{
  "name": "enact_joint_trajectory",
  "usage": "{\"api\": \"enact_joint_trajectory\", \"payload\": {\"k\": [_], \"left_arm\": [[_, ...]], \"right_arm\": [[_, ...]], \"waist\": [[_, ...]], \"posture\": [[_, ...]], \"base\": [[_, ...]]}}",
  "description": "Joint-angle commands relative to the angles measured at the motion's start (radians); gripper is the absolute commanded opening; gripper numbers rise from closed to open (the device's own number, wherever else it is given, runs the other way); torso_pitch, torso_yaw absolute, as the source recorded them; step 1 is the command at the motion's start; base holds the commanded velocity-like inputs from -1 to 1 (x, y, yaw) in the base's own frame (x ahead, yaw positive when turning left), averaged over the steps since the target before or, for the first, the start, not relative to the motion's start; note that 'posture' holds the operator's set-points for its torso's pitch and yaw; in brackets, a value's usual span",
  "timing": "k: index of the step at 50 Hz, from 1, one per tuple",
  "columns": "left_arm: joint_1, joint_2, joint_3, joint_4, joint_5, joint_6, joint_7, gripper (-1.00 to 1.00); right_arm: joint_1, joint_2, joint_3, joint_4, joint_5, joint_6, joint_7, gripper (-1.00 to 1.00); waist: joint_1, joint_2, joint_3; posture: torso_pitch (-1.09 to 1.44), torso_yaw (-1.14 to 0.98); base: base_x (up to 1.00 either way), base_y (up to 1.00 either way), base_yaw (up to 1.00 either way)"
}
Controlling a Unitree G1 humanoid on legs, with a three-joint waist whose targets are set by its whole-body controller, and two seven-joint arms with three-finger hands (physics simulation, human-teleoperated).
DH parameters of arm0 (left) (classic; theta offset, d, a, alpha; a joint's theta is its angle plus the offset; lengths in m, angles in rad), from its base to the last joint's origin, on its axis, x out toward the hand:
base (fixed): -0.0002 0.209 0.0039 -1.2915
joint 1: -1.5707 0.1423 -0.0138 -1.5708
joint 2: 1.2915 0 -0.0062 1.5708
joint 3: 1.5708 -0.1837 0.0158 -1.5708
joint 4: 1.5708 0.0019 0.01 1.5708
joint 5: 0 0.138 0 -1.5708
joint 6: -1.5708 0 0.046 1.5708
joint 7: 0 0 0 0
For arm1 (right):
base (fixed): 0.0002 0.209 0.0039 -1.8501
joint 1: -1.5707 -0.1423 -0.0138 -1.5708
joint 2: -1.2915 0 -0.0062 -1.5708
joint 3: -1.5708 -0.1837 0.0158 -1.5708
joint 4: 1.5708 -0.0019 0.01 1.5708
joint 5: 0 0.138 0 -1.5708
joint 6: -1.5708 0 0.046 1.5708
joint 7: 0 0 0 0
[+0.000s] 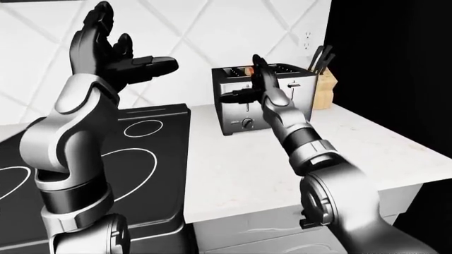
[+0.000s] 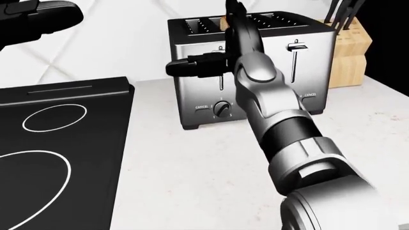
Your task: Push down the lever of the toaster to turn it on.
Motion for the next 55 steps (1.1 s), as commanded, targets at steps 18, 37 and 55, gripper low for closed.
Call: {"api": "enact_joint_trajectory", "payload": {"k": [18, 37, 55], "left_arm": [[-0.036, 0.011, 0.008, -0.02, -0.007, -0.021, 0.005, 1.0], [-0.036, 0.014, 0.008, -0.015, -0.008, -0.026, 0.004, 1.0], [-0.036, 0.013, 0.008, -0.013, -0.007, -0.027, 0.002, 1.0]], "right_arm": [[-0.088, 0.001, -0.023, 0.026, -0.019, -0.013, 0.009, 1.0], [-0.093, 0.001, -0.046, 0.058, -0.036, 0.022, -0.004, 1.0], [-0.077, 0.012, -0.05, 0.065, -0.042, 0.033, 0.002, 1.0]], "waist": [[0.002, 0.005, -0.009], [0.004, 0.005, -0.009], [0.005, 0.004, -0.012]], "posture": [[-0.49, 0.0], [-0.49, 0.0], [-0.49, 0.0]], "base": [[0.0, 0.0, 0.0], [0.0, 0.0, 0.0], [0.0, 0.0, 0.0]]}}
